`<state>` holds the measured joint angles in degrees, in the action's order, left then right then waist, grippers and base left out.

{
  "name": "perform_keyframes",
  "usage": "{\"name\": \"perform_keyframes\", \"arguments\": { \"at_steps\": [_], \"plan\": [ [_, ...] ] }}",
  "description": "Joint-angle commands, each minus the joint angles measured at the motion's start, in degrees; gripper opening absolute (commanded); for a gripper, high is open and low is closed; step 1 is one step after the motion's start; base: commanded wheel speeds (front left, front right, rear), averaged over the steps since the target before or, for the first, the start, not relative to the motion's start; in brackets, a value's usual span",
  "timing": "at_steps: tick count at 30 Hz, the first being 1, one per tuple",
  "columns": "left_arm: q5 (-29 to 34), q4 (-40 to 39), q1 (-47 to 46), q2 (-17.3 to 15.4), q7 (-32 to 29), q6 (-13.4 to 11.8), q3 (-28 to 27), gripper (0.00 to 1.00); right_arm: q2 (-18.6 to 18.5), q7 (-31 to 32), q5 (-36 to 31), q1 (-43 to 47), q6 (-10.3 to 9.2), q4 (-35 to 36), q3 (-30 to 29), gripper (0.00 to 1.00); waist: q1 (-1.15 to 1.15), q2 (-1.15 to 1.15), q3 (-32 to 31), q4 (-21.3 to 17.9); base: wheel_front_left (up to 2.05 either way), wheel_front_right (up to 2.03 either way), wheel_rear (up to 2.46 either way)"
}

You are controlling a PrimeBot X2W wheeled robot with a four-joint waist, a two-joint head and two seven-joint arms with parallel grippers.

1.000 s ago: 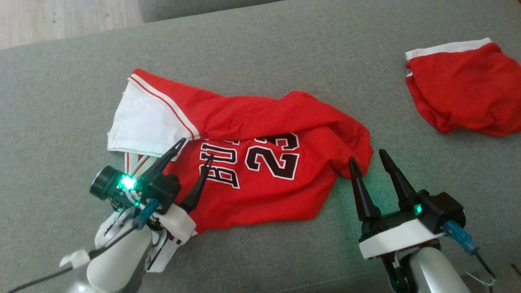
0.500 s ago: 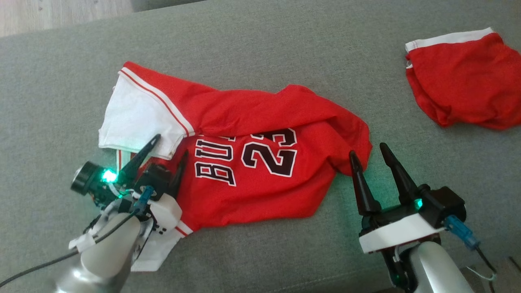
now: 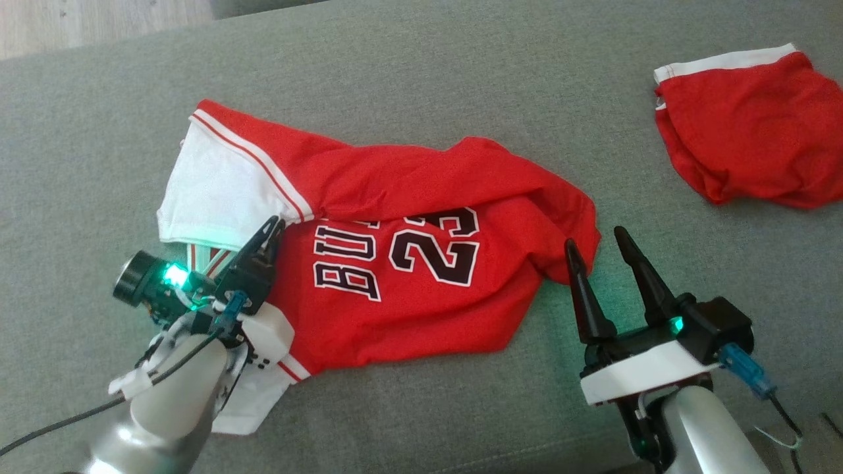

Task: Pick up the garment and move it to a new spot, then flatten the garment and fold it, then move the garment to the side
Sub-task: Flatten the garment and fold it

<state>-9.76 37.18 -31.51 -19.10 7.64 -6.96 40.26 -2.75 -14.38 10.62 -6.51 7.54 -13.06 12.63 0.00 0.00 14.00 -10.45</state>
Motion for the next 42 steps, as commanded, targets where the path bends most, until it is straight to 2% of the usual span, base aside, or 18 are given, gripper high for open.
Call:
{"name": "perform_keyframes", "arguments": {
  "at_steps": [1, 12, 18, 23, 28, 32, 39, 42],
  "plan": [
    [-0.44, -0.80, -3.08, -1.29, 0.15, 0.20, -2.11, 0.00, -0.12, -0.62, 0.32, -1.49, -0.05, 1.54, 1.29, 1.00, 0.00, 0.00, 0.01, -0.06, 0.00, 0.00, 0.00],
    [-0.15, -2.93, -6.80, -2.52, -0.15, 1.74, -1.15, 0.00, -0.12, -0.62, 1.14, -1.96, -0.05, 1.18, 1.87, 1.00, 0.00, 0.00, -0.24, -0.88, 0.00, 0.00, 0.00],
    [0.61, -5.01, -12.31, -4.31, -2.68, 4.20, -0.79, 0.00, -0.12, -0.62, 2.02, -2.35, -0.05, 1.17, 2.46, 1.00, 0.00, 0.00, -0.18, -2.13, 0.00, 0.00, 0.00],
    [1.27, -5.60, -20.33, -6.03, -6.55, 7.75, -0.70, 0.00, -0.12, -0.62, 3.15, -2.87, -0.05, 1.39, 3.13, 1.00, 0.00, 0.00, 0.65, -4.23, 0.00, 0.00, 0.00],
    [1.71, -2.51, -29.30, -7.39, -10.41, 11.13, -0.71, 0.00, -0.12, -0.62, 4.49, -3.78, -0.05, 1.82, 4.26, 1.00, 0.00, 0.00, 2.42, -7.08, 0.00, 0.00, 0.00],
    [1.71, 1.98, -35.59, -8.59, -13.47, 12.76, -0.48, 0.00, -0.12, -0.62, 5.70, -4.60, -0.05, 2.21, 5.16, 1.00, 0.00, 0.00, 4.22, -9.56, 0.00, 0.00, 0.00],
    [1.79, 10.45, -45.40, -11.28, -14.46, 13.56, -0.90, 0.00, -0.12, -0.62, 7.47, -5.68, -0.05, 3.09, 6.92, 1.00, 0.00, 0.00, 7.25, -13.41, 0.00, 0.00, 0.00],
    [1.96, 13.38, -49.39, -11.80, -13.11, 11.17, -2.26, 0.00, -0.12, -0.62, 7.99, -6.12, -0.05, 3.40, 7.56, 1.00, 0.00, 0.00, 8.20, -14.62, 0.00, 0.00, 0.00]
  ]
}}
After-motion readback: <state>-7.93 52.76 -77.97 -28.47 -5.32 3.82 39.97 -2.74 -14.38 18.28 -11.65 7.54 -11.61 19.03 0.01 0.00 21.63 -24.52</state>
